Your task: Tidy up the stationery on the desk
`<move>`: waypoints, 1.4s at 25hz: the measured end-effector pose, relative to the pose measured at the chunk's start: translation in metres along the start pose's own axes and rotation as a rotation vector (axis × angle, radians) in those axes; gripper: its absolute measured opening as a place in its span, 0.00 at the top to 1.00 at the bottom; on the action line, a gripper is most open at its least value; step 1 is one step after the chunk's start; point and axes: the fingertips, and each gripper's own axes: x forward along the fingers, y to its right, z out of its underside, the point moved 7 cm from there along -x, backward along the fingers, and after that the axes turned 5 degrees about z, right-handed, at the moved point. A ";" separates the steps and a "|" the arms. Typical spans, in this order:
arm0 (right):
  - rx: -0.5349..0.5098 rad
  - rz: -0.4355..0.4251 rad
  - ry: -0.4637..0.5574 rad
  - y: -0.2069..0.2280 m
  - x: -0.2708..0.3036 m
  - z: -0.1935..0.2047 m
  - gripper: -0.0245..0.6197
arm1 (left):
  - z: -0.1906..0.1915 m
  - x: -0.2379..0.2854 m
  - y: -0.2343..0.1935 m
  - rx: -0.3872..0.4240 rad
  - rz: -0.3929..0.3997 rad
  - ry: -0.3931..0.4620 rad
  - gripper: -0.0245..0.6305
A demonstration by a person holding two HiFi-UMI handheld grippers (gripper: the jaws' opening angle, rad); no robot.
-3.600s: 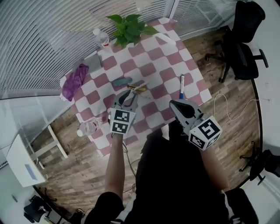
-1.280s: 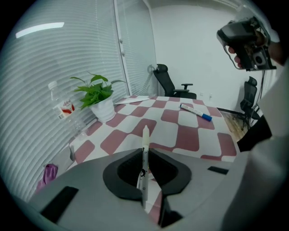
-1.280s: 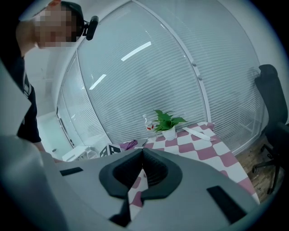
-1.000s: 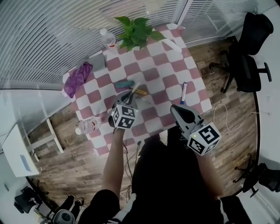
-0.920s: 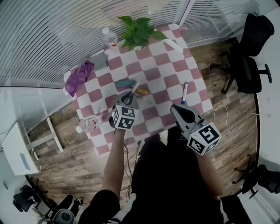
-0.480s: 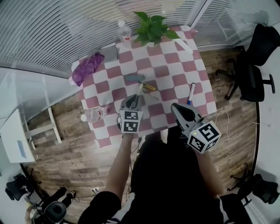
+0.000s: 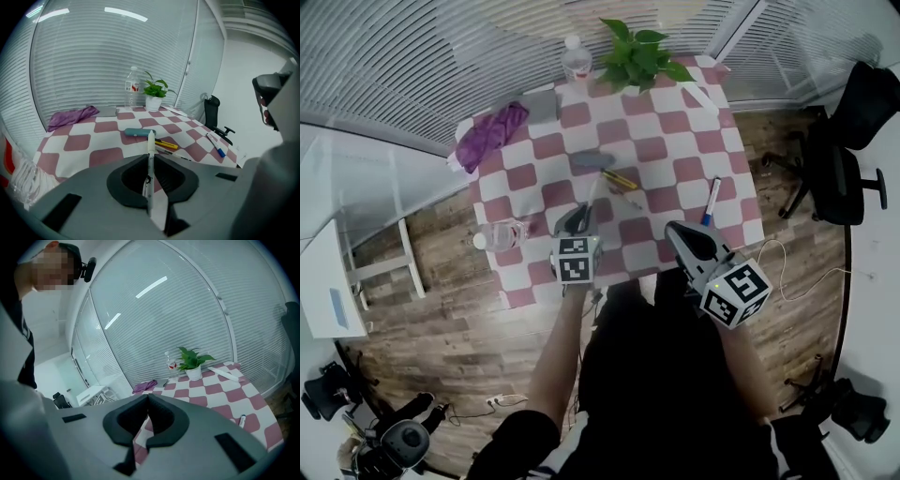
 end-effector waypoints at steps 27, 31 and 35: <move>-0.014 0.001 -0.045 0.012 -0.003 0.003 0.93 | 0.034 0.019 -0.033 -0.467 -0.224 -0.019 0.86; -0.017 -0.004 -0.050 0.014 -0.002 0.002 0.93 | 0.036 0.022 -0.033 -0.481 -0.233 -0.032 0.86; -0.017 -0.008 -0.055 0.015 -0.001 0.001 0.93 | 0.037 0.023 -0.033 -0.481 -0.232 -0.042 0.86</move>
